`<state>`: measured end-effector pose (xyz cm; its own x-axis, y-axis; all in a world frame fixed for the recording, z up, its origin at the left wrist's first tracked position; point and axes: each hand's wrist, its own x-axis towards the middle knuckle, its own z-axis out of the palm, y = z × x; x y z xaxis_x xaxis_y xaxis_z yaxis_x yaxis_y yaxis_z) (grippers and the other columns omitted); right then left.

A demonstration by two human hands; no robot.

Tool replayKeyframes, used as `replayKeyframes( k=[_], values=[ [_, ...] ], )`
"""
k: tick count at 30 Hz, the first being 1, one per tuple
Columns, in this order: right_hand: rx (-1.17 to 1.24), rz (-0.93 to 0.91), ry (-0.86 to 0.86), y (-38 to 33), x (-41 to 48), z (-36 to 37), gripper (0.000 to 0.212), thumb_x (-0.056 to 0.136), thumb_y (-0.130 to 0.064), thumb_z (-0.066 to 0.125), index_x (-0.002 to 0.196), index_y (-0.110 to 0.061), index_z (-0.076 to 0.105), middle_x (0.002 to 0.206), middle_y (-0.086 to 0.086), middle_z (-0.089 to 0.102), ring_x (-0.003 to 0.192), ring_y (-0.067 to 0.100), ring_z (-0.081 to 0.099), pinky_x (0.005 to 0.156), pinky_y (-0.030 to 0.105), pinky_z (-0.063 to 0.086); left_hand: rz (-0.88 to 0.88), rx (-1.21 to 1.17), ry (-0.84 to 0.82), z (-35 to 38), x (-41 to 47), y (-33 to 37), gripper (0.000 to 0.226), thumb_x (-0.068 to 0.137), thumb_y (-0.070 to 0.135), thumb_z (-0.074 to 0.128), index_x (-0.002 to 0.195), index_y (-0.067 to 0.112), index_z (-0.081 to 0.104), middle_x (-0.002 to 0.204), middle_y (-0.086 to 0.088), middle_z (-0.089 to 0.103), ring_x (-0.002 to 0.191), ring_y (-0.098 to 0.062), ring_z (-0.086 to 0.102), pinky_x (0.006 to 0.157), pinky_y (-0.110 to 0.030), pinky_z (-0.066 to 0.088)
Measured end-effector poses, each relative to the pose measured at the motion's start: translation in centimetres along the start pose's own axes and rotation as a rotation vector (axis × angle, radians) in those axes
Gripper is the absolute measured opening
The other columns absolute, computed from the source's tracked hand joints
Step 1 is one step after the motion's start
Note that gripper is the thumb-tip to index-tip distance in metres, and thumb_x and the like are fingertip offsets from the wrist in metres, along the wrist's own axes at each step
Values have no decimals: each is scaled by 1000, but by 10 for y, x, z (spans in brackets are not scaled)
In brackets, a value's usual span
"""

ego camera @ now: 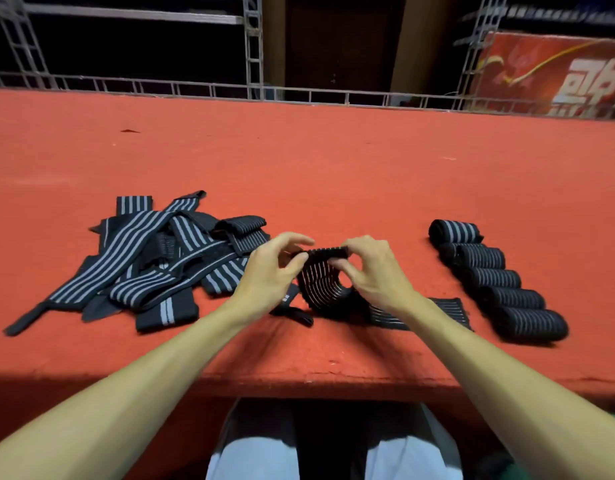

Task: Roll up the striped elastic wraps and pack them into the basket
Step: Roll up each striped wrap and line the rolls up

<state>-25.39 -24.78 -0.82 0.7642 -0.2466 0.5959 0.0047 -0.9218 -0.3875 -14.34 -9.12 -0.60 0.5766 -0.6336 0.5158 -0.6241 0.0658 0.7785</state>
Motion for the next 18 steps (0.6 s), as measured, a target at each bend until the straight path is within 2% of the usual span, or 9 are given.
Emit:
replayKeyframes(
  k=[2,4,6,7,9,12,14,16,18],
  values=[
    [86,75,80,-10,6,-22,24,87,-26,67,71,-10,59,67,2,59,68,17,51,67,35,38,-106,-248,37,1,3,24,26,90,4,60,111,20,56,86,2,65,77,-7,62,72,-18,52],
    [157,130,148,-21,12,-45,26,87,-24,67,67,-12,56,59,0,51,60,10,42,60,29,35,-232,-428,-58,7,3,42,40,90,9,60,125,17,41,96,2,62,84,-10,61,71,-20,54],
    [194,160,246,-31,19,-66,22,87,-24,67,70,-12,60,59,-1,55,59,12,45,59,30,38,-289,-377,-246,19,1,52,57,88,17,65,130,22,27,112,6,57,99,-11,59,83,-26,53],
    [226,174,288,-36,23,-76,19,87,-25,67,74,-11,63,63,0,60,59,13,49,60,33,41,-289,-320,-313,26,0,57,59,87,20,66,129,23,26,117,7,55,104,-11,58,88,-28,50],
    [308,206,344,-47,28,-97,14,86,-27,69,78,-16,67,67,-4,64,63,7,54,64,34,46,-267,-222,-361,36,-1,68,46,90,21,64,126,19,36,118,4,56,107,-12,55,91,-30,47],
    [411,236,415,-60,33,-125,7,85,-24,71,80,-19,68,73,-5,68,70,8,60,69,34,51,-208,-166,-463,38,2,94,16,100,12,46,115,14,53,105,-3,65,86,-14,64,81,-33,48],
    [480,261,444,-67,35,-140,6,85,-21,70,80,-20,68,79,0,70,75,12,64,75,38,54,-183,-264,-538,33,2,113,15,102,12,42,108,15,56,94,-2,69,73,-16,69,74,-30,52],
    [514,310,479,-72,37,-153,6,84,-23,71,80,-20,69,84,6,72,80,17,65,83,45,55,-140,-320,-585,27,2,131,15,101,11,42,105,13,57,86,-2,70,66,-19,69,68,-32,54],
    [531,397,502,-73,41,-164,8,80,-23,73,76,-19,69,84,6,72,80,20,66,84,46,56,-123,-399,-642,24,3,146,14,100,10,43,105,10,56,78,-3,70,62,-19,68,65,-32,56]
  ],
)
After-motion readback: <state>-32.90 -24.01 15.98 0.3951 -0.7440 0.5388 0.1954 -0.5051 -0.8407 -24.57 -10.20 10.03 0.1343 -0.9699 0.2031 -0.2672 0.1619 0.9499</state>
